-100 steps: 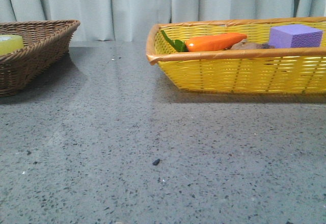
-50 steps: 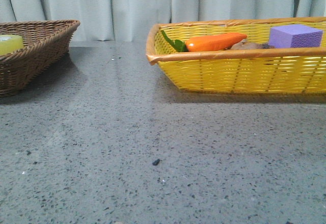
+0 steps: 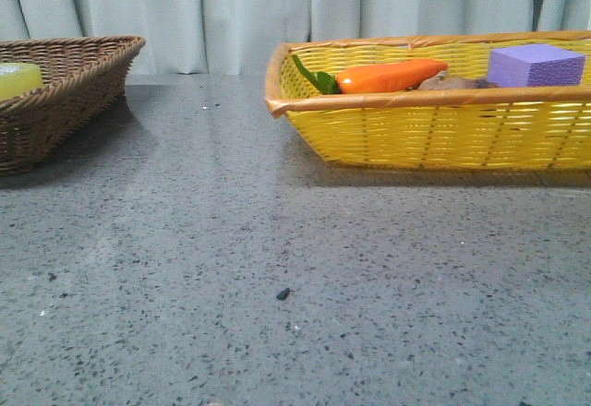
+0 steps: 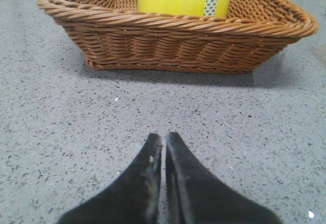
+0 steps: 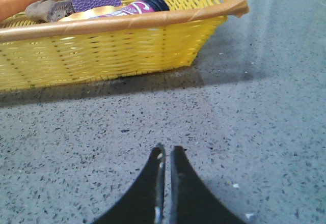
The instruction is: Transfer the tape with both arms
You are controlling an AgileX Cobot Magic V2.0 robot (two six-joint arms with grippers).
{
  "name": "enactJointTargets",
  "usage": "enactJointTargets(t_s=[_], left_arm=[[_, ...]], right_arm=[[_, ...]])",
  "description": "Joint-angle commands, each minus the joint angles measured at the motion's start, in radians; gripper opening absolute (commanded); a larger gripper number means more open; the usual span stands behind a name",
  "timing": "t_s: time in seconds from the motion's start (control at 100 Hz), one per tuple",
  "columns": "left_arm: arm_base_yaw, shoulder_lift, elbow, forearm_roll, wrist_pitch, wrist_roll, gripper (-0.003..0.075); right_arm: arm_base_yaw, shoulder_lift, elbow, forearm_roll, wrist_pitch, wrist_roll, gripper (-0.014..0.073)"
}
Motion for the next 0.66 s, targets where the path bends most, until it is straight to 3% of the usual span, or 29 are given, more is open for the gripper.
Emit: enactJointTargets(t_s=[0.0, 0.65], left_arm=[[0.002, -0.029, 0.011, -0.009, -0.045, -0.007, -0.0021], [0.002, -0.029, 0.011, -0.009, -0.045, -0.007, -0.0021]], right_arm=[[-0.006, -0.018, 0.02, -0.009, -0.027, -0.008, -0.0067], [-0.006, -0.018, 0.02, -0.009, -0.014, -0.008, -0.0067]])
